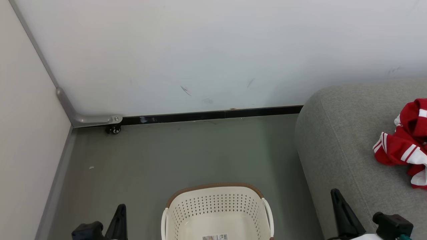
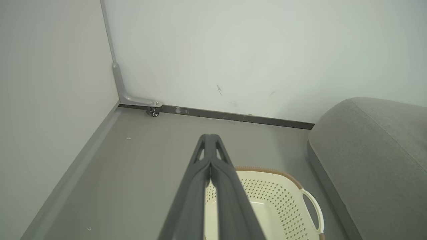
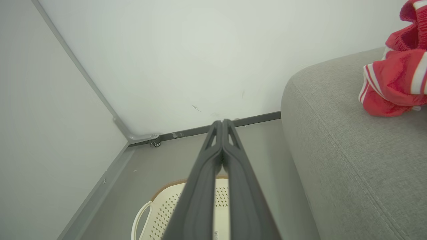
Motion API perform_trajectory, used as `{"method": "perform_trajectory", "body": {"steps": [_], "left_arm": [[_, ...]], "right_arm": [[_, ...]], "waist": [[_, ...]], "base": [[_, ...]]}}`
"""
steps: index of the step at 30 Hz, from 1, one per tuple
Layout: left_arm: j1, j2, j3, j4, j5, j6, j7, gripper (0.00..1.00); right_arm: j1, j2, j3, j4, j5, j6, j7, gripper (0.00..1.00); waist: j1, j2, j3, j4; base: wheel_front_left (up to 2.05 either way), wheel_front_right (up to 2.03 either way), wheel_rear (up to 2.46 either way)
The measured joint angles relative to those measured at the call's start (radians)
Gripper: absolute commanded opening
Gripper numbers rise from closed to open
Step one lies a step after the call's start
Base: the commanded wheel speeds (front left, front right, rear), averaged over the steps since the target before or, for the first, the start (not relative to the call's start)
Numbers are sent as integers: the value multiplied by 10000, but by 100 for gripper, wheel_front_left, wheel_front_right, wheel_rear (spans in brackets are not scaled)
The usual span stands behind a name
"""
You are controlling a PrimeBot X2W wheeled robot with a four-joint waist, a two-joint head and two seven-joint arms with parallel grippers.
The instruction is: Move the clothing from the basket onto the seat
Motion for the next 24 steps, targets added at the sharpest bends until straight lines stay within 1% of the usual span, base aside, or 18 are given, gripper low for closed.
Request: {"method": "perform_trajectory", "body": {"steps": [9,12,24], "left_arm": [[-174,-59,316,82,-1404,-259,497,0],[-198,-98,454,82,-1950,-353,675,0],[-382,-150,846,-17,-3616,-719,1150,0]], "right_arm": [[-126,2,-163,44,1682,0,343,0],[-175,2,-205,42,2207,0,458,0],[-357,2,-374,-13,3847,0,844,0]], "waist": [[2,0,58,-10],[12,0,87,-16],[128,0,98,-29]], "base": [[0,0,0],[0,0,0],[0,0,0]]}}
